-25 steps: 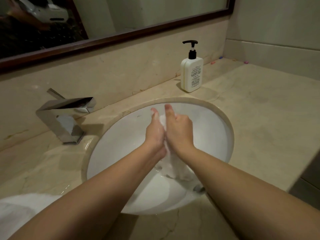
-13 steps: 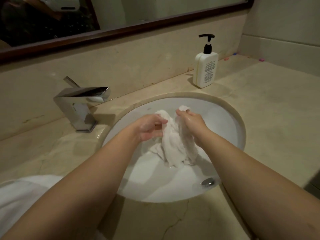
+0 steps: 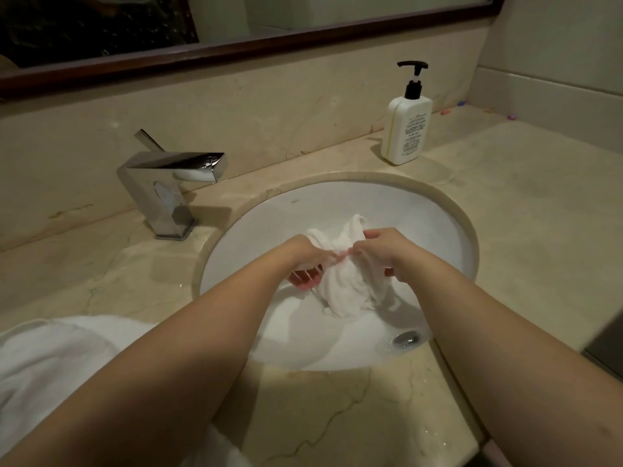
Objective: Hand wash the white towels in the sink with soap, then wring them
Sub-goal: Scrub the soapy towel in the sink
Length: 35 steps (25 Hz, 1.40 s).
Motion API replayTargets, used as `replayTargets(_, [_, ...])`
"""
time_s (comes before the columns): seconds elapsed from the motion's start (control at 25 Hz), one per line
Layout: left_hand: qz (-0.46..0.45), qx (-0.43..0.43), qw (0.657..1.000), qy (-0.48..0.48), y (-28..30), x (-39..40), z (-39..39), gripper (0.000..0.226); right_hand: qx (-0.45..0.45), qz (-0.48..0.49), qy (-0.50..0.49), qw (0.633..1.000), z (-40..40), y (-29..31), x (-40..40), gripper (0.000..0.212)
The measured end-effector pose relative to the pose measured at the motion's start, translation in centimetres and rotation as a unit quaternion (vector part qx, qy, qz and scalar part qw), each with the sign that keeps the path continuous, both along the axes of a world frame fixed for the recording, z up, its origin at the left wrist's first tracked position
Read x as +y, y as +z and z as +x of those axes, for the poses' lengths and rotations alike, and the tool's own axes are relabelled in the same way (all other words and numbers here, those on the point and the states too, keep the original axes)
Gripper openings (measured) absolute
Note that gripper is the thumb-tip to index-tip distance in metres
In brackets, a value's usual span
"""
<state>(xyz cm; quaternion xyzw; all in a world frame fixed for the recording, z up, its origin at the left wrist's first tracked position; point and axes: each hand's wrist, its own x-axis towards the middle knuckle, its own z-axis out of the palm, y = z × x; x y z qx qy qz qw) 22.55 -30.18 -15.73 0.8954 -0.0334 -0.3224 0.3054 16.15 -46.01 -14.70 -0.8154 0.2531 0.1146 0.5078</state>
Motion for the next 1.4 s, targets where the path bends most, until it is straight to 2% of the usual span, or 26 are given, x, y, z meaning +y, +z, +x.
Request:
replayTargets(0.08, [-0.032,0.067,0.996,-0.039,0.0,0.6,-0.1,0.04,0.009,-0.017,-0.006,1.0,-0.1,-0.1,-0.3,0.046])
replayTargets(0.2, [-0.125,0.037,0.992,0.003,-0.6,0.6,0.5,0.025,-0.031,-0.02,-0.023,0.999,-0.1,-0.3,-0.2,0.039])
replayTargets(0.28, [-0.239,-0.007,0.967,0.094,-0.6,-0.1,1.1,0.03,-0.11,0.014,-0.059,0.992,0.3,-0.4,-0.3,0.023])
replayTargets(0.36, [-0.327,-0.008,0.925,0.191,-0.5,-0.6,1.7,0.048,-0.173,0.055,-0.09,0.979,0.8,-0.4,-0.4,0.019])
replayTargets(0.4, [-0.344,0.008,0.92,0.189,-0.6,-0.5,2.1,0.054,-0.184,0.065,-0.09,0.977,1.0,-0.3,-0.4,0.018])
replayTargets(0.48, [-0.322,0.047,0.94,0.101,-1.1,0.2,2.2,0.044,-0.164,0.07,-0.066,0.982,1.2,-0.6,-0.4,0.02])
replayTargets(0.56, [-0.247,0.053,0.967,0.024,-1.5,0.5,1.8,0.039,-0.088,0.072,-0.049,0.992,1.2,-1.2,-0.5,0.036])
replayTargets(0.64, [-0.182,-0.005,0.982,0.056,-1.5,0.2,1.6,0.029,-0.024,0.043,-0.053,0.997,1.1,-1.4,-0.8,0.046])
replayTargets(0.68, [-0.182,-0.031,0.979,0.088,-1.3,-0.2,1.4,0.023,-0.018,0.03,-0.066,0.997,1.1,-1.5,-0.9,0.044])
replayTargets(0.8, [-0.296,-0.037,0.936,0.188,-0.6,-1.0,0.9,0.012,-0.09,0.049,-0.097,0.99,1.0,-1.1,-0.7,0.023])
replayTargets(0.92, [-0.38,-0.098,0.891,0.229,0.2,-1.1,0.8,0.023,-0.134,0.084,-0.114,0.981,1.0,-0.2,-0.2,0.022])
replayTargets(1.08, [-0.319,-0.316,0.873,0.189,1.4,-0.8,0.9,0.027,-0.178,0.096,-0.172,0.964,0.7,0.5,-0.3,0.02])
replayTargets(1.2, [-0.247,-0.418,0.859,0.161,1.8,-0.8,0.4,0.038,-0.196,0.139,-0.184,0.953,0.4,0.6,-0.6,0.02])
replayTargets(1.28, [-0.236,-0.432,0.851,0.181,1.8,-0.5,0.6,0.04,-0.192,0.166,-0.175,0.951,0.4,0.5,-0.8,0.03])
replayTargets(1.4, [-0.296,-0.366,0.845,0.254,1.5,-0.2,1.7,0.027,-0.178,0.174,-0.143,0.958,0.5,0.3,-0.8,0.039])
